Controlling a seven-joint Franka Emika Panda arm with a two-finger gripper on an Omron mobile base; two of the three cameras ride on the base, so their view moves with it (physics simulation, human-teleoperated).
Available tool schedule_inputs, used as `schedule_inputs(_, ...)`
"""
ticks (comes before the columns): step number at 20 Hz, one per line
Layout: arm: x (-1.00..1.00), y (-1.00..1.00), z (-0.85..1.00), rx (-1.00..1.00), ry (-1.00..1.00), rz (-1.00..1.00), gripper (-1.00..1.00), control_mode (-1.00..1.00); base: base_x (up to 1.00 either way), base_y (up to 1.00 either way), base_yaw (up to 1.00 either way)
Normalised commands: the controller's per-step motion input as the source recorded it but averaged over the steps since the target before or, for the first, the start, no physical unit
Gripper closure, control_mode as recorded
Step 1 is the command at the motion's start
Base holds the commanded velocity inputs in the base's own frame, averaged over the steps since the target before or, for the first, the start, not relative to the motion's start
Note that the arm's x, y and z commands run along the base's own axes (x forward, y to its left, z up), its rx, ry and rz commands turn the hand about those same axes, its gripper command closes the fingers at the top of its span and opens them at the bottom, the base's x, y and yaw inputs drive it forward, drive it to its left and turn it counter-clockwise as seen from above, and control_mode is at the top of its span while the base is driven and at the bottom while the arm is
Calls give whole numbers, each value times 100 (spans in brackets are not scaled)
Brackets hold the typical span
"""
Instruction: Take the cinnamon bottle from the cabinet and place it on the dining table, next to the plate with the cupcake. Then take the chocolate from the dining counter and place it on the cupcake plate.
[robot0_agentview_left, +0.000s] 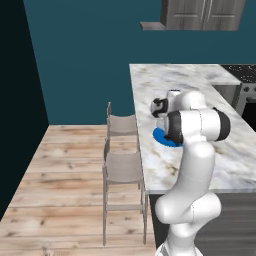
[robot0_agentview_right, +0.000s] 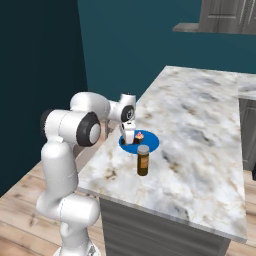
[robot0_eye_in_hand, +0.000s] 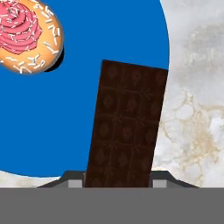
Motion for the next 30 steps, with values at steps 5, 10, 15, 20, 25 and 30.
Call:
schedule_inputs(5,29,0,-36,0,0,-4,100,-100,0,0,0)
schedule_inputs(10,22,-5,-16,0,-8,-2,100,-100,0,0,0)
schedule_inputs(15,10,-4,-1,0,-15,-2,-100,-100,0,0,0)
schedule_inputs(20,-1,-1,0,0,-14,-2,-100,-100,0,0,0)
schedule_inputs(25,-12,8,20,0,-11,-3,-100,-100,0,0,0)
schedule_inputs(30,-6,34,90,0,-1,-7,-100,-100,0,0,0)
